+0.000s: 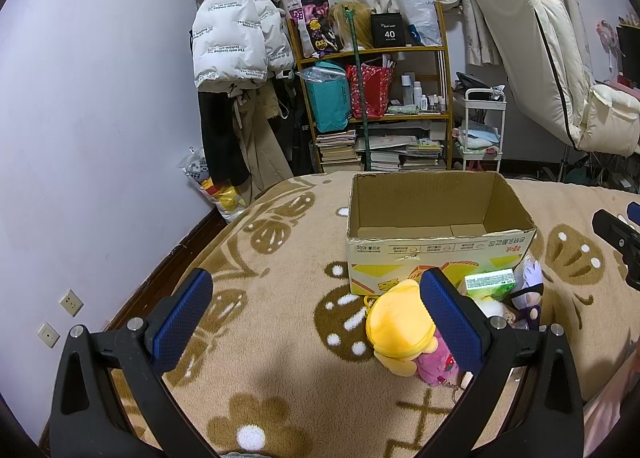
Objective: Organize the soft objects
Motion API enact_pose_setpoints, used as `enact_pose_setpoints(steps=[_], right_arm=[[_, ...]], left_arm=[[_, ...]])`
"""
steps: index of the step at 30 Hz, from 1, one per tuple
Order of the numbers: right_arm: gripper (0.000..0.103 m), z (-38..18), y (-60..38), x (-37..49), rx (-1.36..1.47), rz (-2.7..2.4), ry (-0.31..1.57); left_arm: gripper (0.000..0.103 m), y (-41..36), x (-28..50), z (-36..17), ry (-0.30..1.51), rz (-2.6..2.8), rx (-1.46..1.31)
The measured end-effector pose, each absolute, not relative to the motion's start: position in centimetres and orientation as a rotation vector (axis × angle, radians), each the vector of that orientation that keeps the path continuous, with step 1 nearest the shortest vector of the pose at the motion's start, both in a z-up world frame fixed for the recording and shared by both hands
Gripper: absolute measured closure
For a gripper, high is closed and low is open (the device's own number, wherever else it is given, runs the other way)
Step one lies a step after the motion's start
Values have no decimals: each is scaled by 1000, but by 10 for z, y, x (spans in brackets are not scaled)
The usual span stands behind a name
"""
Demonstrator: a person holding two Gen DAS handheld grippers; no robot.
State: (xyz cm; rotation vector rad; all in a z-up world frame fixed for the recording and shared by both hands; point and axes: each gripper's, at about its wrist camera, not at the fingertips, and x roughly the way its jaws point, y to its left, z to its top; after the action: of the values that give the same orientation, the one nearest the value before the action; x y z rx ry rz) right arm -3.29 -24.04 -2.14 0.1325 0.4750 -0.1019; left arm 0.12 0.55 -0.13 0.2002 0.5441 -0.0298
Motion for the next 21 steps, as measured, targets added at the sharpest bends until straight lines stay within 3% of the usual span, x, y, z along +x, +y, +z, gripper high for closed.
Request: enact_pose_setpoints(steps=[21], right_arm=[[0,-27,-238,-32,141,-102,476]], left_arm=[[1,6,3,-3,545,-32,199]])
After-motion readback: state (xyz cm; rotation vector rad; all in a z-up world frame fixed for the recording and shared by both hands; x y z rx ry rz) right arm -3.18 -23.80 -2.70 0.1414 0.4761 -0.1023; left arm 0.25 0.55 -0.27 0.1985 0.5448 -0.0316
